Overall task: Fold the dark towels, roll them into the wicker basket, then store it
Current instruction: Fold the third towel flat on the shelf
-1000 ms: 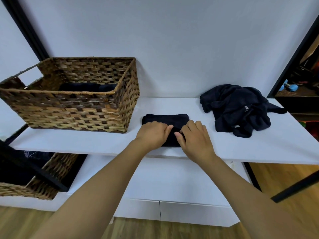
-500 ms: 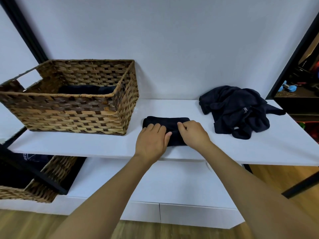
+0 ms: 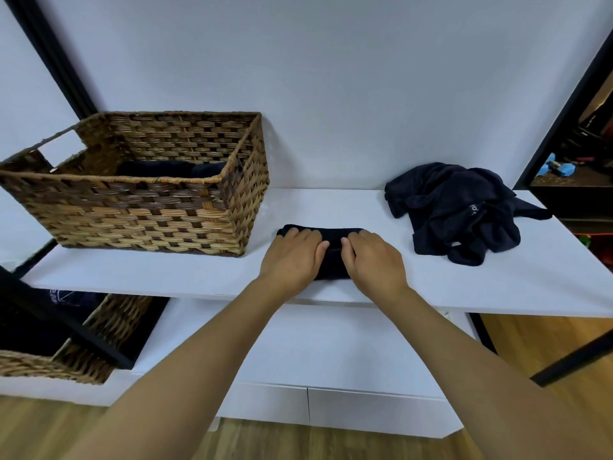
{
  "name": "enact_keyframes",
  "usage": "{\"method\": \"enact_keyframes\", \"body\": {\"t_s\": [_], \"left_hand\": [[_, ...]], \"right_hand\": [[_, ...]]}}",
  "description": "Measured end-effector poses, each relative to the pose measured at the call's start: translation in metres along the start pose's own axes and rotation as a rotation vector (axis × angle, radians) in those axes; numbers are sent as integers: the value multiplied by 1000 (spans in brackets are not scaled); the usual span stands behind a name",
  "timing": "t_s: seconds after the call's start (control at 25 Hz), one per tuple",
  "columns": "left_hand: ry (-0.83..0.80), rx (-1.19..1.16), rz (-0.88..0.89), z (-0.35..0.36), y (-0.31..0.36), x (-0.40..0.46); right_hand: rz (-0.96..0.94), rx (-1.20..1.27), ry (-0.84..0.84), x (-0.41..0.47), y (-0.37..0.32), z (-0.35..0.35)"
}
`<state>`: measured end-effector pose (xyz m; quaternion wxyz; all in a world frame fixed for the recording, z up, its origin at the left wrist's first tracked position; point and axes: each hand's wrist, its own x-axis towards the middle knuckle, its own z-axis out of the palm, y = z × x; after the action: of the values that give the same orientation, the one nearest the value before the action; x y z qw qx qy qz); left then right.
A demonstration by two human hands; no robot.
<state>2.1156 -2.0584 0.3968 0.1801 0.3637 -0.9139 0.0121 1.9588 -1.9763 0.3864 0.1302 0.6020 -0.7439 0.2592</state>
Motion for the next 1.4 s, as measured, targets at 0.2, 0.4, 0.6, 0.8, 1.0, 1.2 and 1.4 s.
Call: {"method": "enact_keyframes", "body": {"t_s": [0.2,0.4,0.6,0.8,1.0,1.2,1.4], "left_hand": [[175,201,61,19,6,-30],[-52,125,24,-9,9,-3],[-435,-25,-102,-23,3,32],[-322,-94,-36,-17,3,28],[139,126,125,13,-1,-20],[63,162,45,-4,10,-7],[-366,-3,-95,-21,4,29]], "right_hand": [[276,204,-412,26,3,-12],[181,259,-310,-2,5,-10],[-11,-42,-98,-34,6,1],[104,38,-167,-24,4,-7],[259,198,-378,2,8,-14],[231,237,-236,-12,9,-11],[-16,-38,45,-30,9,3]]}}
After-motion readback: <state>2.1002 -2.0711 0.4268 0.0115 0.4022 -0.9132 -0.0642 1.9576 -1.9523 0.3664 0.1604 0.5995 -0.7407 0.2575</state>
